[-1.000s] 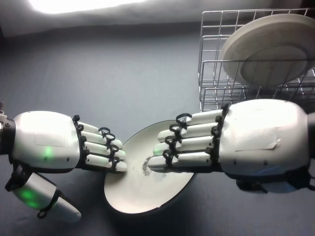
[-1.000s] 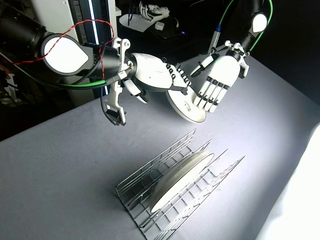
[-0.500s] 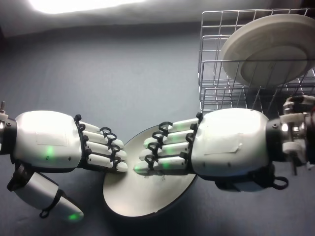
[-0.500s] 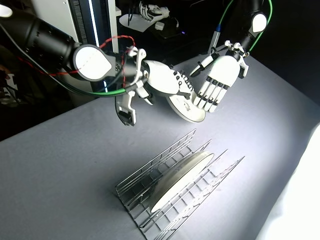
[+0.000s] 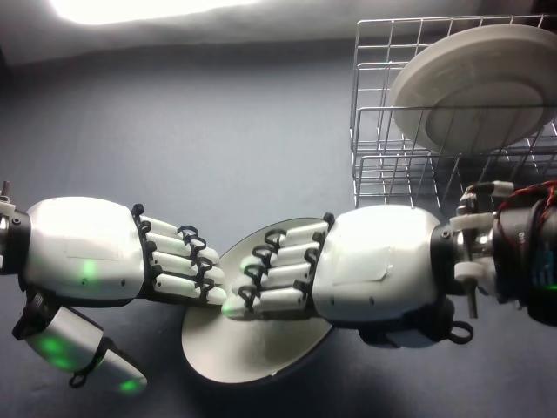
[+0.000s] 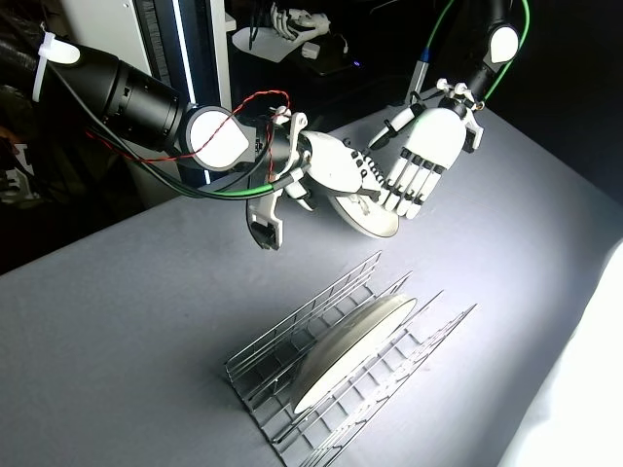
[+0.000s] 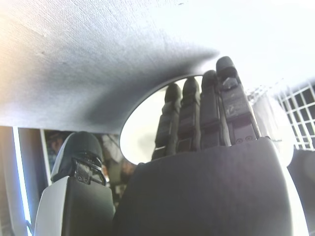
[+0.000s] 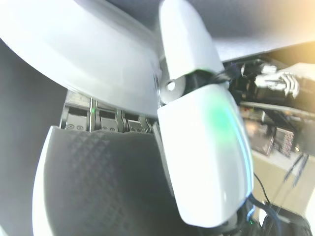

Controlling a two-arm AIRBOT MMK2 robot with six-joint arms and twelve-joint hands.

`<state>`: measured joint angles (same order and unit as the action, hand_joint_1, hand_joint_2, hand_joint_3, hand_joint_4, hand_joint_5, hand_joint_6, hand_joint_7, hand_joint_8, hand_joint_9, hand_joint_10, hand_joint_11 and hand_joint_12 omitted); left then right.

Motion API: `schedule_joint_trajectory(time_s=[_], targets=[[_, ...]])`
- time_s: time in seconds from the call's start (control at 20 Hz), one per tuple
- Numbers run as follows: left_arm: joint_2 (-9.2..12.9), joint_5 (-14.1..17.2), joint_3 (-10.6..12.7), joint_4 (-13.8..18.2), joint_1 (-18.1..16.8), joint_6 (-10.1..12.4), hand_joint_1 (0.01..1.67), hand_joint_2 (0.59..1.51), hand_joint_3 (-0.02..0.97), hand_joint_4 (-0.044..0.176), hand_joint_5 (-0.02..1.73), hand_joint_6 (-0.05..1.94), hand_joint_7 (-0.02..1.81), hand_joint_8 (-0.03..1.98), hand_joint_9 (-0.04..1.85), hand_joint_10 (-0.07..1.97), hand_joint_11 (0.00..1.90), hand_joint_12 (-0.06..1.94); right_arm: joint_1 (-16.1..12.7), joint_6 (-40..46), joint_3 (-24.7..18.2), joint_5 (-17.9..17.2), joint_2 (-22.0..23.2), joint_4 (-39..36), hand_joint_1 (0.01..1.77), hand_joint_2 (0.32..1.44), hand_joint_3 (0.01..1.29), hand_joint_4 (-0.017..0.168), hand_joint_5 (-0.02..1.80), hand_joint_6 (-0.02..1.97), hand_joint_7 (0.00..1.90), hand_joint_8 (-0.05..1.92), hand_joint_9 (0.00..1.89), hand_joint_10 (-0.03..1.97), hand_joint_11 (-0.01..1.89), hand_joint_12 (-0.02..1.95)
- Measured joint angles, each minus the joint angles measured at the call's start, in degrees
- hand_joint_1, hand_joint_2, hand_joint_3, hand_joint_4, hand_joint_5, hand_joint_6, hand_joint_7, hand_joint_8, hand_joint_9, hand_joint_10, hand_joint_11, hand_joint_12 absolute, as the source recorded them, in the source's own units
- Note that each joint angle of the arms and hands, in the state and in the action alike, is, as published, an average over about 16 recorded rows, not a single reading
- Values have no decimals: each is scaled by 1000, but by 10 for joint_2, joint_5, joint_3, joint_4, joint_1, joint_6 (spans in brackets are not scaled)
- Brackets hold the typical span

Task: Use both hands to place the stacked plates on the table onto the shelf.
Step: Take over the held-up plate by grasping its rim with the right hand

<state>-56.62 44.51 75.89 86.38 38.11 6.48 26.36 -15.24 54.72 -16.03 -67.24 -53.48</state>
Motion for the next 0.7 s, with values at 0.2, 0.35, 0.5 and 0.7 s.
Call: schedule_joint_trajectory(time_s=[0.2,0.35,0.5,0.7], targets=[[0,0,0,1,0,0,16,1197,2,-4,198,-13,156,-15,148,-25,197,35,2,0,4,12,-10,1,1495,1058,14,1,17,16,21,25,13,-13,12,588],[0,0,0,1,0,0,16,1198,2,-4,195,-13,152,-15,143,-25,199,34,3,0,6,20,-15,1,1487,1058,14,0,25,16,27,25,26,-10,12,698],[0,0,0,2,0,0,16,1198,2,-4,196,-12,150,-15,141,-26,202,34,4,-1,7,23,-20,2,1468,1057,14,0,88,35,93,31,93,22,19,877],[0,1,0,3,-1,0,16,1198,2,-3,197,-7,150,-16,141,-26,206,34,4,-3,10,18,-23,4,1436,1056,14,0,240,153,260,94,253,149,129,1112]])
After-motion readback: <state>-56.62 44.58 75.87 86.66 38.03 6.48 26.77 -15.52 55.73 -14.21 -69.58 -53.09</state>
